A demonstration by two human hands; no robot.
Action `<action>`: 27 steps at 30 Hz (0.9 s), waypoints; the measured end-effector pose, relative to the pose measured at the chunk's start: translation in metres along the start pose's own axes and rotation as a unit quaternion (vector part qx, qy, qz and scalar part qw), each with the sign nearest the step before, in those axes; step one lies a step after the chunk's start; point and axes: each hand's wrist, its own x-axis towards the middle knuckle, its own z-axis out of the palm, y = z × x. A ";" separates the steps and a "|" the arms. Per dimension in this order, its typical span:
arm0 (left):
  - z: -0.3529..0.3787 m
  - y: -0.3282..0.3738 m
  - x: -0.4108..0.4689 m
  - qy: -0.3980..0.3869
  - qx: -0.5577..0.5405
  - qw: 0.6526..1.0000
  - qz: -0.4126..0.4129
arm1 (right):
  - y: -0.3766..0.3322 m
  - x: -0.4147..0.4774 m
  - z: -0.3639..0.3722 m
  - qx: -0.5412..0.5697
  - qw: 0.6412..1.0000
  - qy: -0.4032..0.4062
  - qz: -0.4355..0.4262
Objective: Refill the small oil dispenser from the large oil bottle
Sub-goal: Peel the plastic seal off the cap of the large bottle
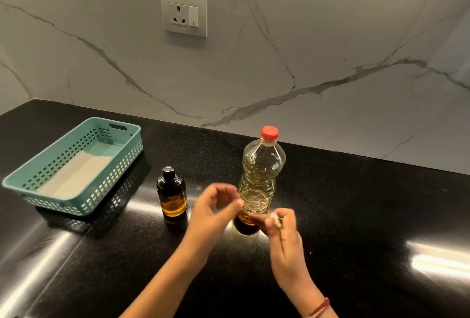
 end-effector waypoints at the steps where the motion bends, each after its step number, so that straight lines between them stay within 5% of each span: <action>1: -0.004 0.009 0.010 0.001 0.031 0.999 0.027 | 0.003 0.003 -0.002 0.014 1.000 0.008 0.017; 5: -0.008 0.027 0.062 -0.079 0.136 0.986 0.056 | 0.006 0.014 -0.003 0.080 0.993 -0.021 0.079; 8: -0.006 0.016 0.095 -0.156 0.198 0.967 0.024 | 0.009 0.015 0.000 0.000 0.999 0.000 0.041; 10: -0.002 0.008 0.105 -0.203 0.203 0.958 0.020 | 0.011 0.014 -0.002 -0.067 0.997 0.024 0.015; 14: 0.007 0.000 0.111 -0.266 0.167 0.949 -0.005 | 0.006 0.013 -0.006 -0.024 0.999 -0.022 0.025; 27: 0.014 -0.015 0.120 -0.259 0.128 0.957 -0.008 | 0.015 0.036 -0.004 -0.182 0.957 0.129 -0.184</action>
